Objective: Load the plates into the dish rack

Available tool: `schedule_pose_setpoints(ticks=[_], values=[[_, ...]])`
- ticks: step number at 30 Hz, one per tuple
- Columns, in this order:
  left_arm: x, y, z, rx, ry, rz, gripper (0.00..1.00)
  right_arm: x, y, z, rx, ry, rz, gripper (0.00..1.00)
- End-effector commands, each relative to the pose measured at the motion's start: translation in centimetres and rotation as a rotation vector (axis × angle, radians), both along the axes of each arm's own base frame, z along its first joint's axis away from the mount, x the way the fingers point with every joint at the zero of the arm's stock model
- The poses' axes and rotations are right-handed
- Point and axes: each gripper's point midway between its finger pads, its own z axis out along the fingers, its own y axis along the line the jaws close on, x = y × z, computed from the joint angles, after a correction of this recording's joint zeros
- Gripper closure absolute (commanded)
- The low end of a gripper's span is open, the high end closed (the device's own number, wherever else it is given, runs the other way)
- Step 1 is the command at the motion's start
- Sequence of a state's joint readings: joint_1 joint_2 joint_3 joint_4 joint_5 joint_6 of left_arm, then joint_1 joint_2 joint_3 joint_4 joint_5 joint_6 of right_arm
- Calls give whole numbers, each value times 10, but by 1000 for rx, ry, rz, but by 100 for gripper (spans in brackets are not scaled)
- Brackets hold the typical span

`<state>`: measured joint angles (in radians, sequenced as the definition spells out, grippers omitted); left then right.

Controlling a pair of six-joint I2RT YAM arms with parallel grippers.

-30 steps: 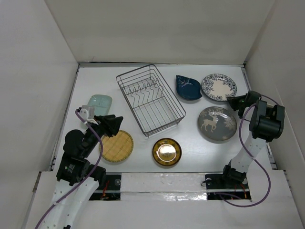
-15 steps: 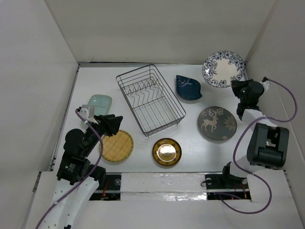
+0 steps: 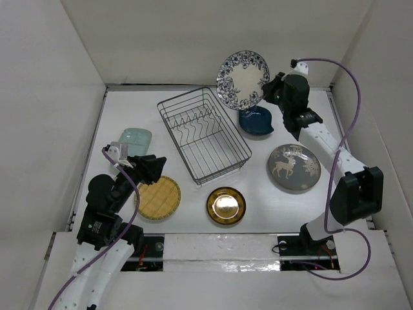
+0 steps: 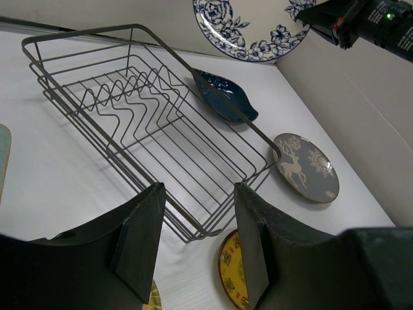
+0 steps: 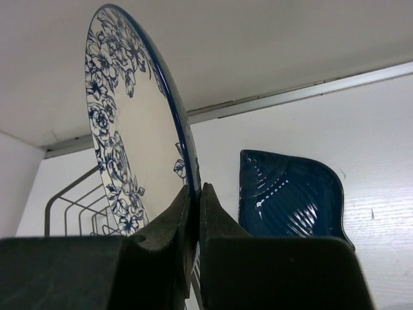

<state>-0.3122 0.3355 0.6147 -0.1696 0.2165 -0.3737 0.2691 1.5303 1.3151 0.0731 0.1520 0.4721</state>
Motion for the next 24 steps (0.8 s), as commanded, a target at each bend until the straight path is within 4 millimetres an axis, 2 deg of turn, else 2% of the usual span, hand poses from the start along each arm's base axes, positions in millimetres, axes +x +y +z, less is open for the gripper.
schedule_pose_setpoints(ticks=[1,2,3,4,5,7,8,9,12,13,21,24], values=[[-1,-1,11,-12,-46,-7,56,13,0,80,-36,-193,-104,100],[-1,0,11,-13,-49,-7,56,14,3,92,-45,-202,-119,100],[-2,0,11,-14,-50,-7,56,13,17,92,-79,-200,-101,100],[-2,0,12,-14,-52,-7,56,17,23,86,-105,-184,-108,100],[-2,0,12,-14,-52,-8,56,18,23,84,-146,-172,-137,100],[-2,0,12,-14,-53,-7,56,16,37,95,-167,-185,-137,100],[-3,0,13,-15,-56,-8,56,18,38,89,-192,-170,-160,100],[-3,0,13,-15,-56,-8,56,18,41,97,-218,-182,-169,100],[-3,-1,13,-14,-57,-10,56,21,58,89,-279,-160,-173,100],[-3,-1,13,-14,-58,-11,56,20,62,94,-284,-170,-176,100],[-3,-1,13,-15,-56,-14,56,20,94,73,-396,-141,-186,100],[-4,-1,13,-16,-59,-14,56,21,101,57,-452,-114,-201,100]])
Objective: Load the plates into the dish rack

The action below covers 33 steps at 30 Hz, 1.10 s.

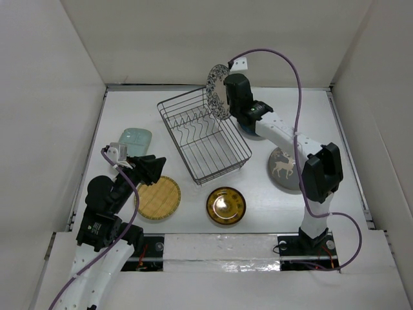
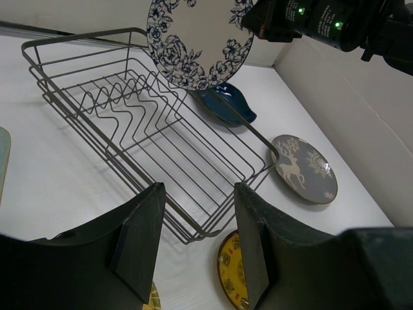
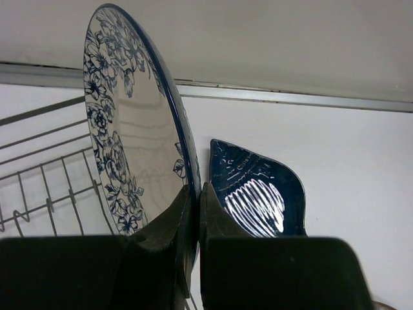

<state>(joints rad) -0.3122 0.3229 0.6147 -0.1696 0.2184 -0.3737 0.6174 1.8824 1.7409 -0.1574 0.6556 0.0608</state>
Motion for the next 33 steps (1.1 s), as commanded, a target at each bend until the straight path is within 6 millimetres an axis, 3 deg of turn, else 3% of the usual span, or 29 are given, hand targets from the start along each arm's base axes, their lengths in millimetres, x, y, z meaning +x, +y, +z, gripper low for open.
schedule_pose_setpoints(ticks=[1,8,18,24,26,27,29,30,33], values=[[-1,-1,11,-12,-47,-11,56,5,-3,80,92,-221,-91,100],[-2,-1,11,-13,-48,-9,56,2,19,55,5,-195,-82,100],[-1,-1,11,-13,-48,-8,56,-8,68,-10,-40,-120,4,100],[-1,-1,11,-14,-46,-6,56,-7,74,-41,-11,-74,5,99],[-1,-1,10,-12,-45,-6,56,-8,75,-43,7,-67,6,91],[-1,-1,10,-13,-45,-6,56,-9,75,-41,25,-69,-1,78],[0,-1,9,-11,-41,-6,56,-11,74,-36,45,-72,-1,63],[0,-1,9,-12,-40,-6,56,-14,75,-25,77,-81,14,53],[0,-1,9,-12,-40,-5,56,-21,76,-7,125,-95,44,38]])
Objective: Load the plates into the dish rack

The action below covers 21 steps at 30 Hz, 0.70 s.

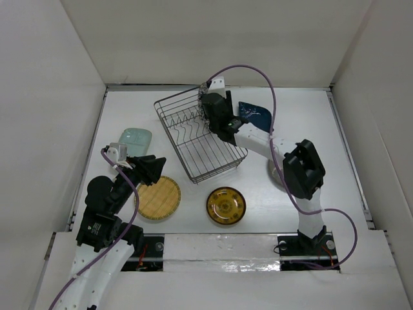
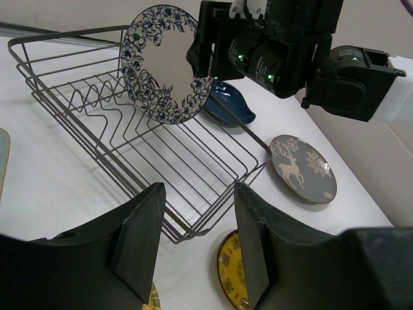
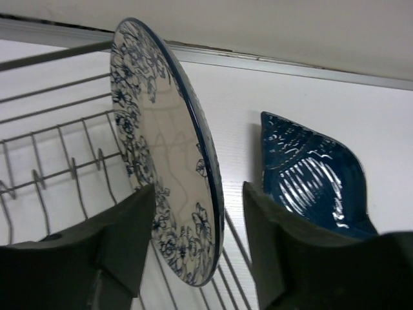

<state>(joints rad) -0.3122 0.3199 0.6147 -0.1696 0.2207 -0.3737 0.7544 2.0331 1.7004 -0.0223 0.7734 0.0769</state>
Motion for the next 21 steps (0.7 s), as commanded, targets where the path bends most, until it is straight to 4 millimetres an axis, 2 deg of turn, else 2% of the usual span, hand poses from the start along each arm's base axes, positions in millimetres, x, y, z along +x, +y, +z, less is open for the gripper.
schedule_pose_setpoints(ticks=[1,3,4,5,6,7,8,9,10,11,12,13,14,15,16,17,18,19,21], values=[[1,-1,9,-10,-38,-4,56,-15,4,79,202,-130,36,34],[1,-1,9,-10,-38,-4,56,-24,5,87,231,-121,74,29],[1,-1,8,-9,-37,-2,56,-35,4,108,264,-146,100,28],[1,0,8,-9,-37,-1,56,-44,5,113,276,-150,122,28],[1,0,8,-11,-36,1,57,-60,17,102,280,-125,178,29],[1,0,9,-10,-40,1,60,-73,23,102,296,-116,218,31],[1,0,9,-10,-40,2,64,-94,23,118,339,-134,265,40],[1,0,10,-11,-41,-1,70,-114,35,91,365,-74,341,78],[0,0,10,-10,-45,-1,87,-142,54,83,395,-43,431,91],[0,0,11,-10,-48,-1,97,-165,58,92,449,-47,492,100],[-1,1,12,-8,-53,-1,100,-201,75,58,480,47,557,100],[-1,0,13,-11,-56,-2,100,-207,72,48,510,69,553,100],[-1,3,14,-9,-61,7,100,-239,88,38,542,114,613,100],[-1,3,15,-10,-64,7,100,-257,94,38,637,142,615,100],[-1,3,16,-9,-66,10,100,-274,95,13,646,198,610,100],[-1,5,16,-8,-70,18,100,-300,105,4,680,240,644,100],[-1,5,18,-6,-74,18,100,-307,111,0,769,262,617,95],[-2,6,19,-6,-79,18,100,-321,115,-23,822,321,581,89],[-3,6,19,-10,-81,16,100,-331,122,-41,893,370,572,78]])
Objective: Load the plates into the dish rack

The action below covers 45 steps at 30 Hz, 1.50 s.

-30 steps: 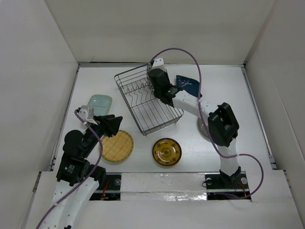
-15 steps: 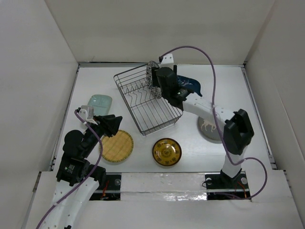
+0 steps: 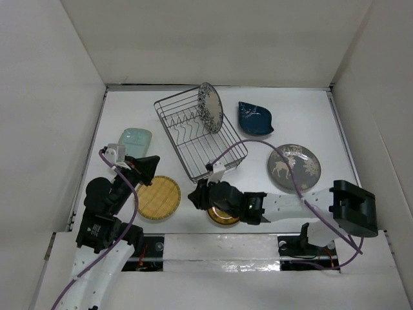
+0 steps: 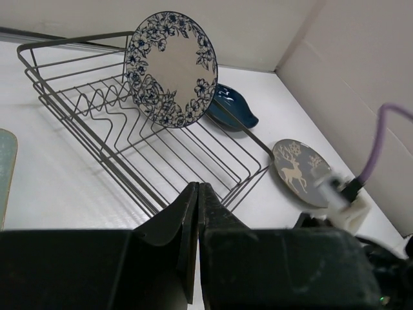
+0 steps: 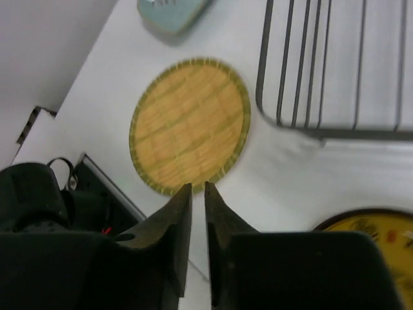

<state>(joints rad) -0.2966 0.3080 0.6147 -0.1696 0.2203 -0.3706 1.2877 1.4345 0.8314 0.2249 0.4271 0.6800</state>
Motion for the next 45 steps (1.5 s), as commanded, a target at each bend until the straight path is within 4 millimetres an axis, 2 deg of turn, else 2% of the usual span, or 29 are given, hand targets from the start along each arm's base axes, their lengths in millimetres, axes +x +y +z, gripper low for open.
schedule_pose_setpoints(ticks=[1,2,4,5,8,9,11,12,15,16,20,21,22,27,28,31,32,33,35,36,37,39,40,42,43,44,45], values=[[-3,1,17,-10,-70,-3,100,-13,23,5,299,209,-91,64],[-5,1,17,-12,-75,-7,100,-14,28,-12,290,236,-97,57],[-7,2,19,-17,-86,-6,96,-24,45,-16,344,305,-84,43],[-7,2,20,-19,-88,-3,96,-23,50,-33,322,322,-98,42],[-12,3,24,-27,-109,-3,91,-31,67,-46,344,384,-119,41],[-14,4,27,-31,-124,-3,90,-30,70,-64,319,402,-136,41],[-16,5,29,-34,-134,-1,89,-32,79,-70,344,457,-147,41],[-18,6,31,-36,-145,-1,88,-30,80,-82,332,465,-164,41],[-22,7,34,-40,-163,-2,88,-31,85,-92,369,524,-191,44],[-22,7,34,-40,-165,-2,88,-30,85,-100,369,540,-208,46],[-26,6,37,-42,-179,-11,87,-25,89,-109,356,541,-245,53],[-27,7,38,-44,-187,-10,87,-24,91,-108,362,539,-250,57],[-27,7,39,-44,-189,-10,86,-24,91,-110,366,546,-255,68],[-30,7,40,-46,-198,-11,83,-21,85,-119,377,566,-275,89],[-30,8,41,-47,-199,-10,83,-20,79,-123,368,561,-285,100],[-29,9,40,-47,-197,-2,83,-30,75,-102,375,506,-265,100],[-29,9,40,-47,-196,1,83,-42,74,-97,359,482,-241,100],[-28,9,40,-46,-194,1,83,-47,72,-78,367,454,-228,100],[-27,11,41,-45,-192,15,83,-51,69,-57,332,347,-218,100],[-25,14,41,-44,-187,33,83,-62,69,-47,314,315,-203,100],[-24,15,40,-44,-184,41,82,-57,58,-33,272,236,-237,100],[-26,20,43,-48,-195,63,83,-57,49,-15,219,156,-256,100],[-26,22,45,-50,-201,72,82,-52,39,7,220,95,-287,100],[-29,27,49,-57,-218,97,82,-43,25,28,185,18,-319,100],[-30,28,51,-62,-225,104,82,-33,11,39,146,-60,-363,100],[-33,31,56,-70,-248,115,82,-29,0,64,166,-93,-383,100],[-34,33,58,-75,-256,121,81,-18,-10,75,150,-130,-405,100]])
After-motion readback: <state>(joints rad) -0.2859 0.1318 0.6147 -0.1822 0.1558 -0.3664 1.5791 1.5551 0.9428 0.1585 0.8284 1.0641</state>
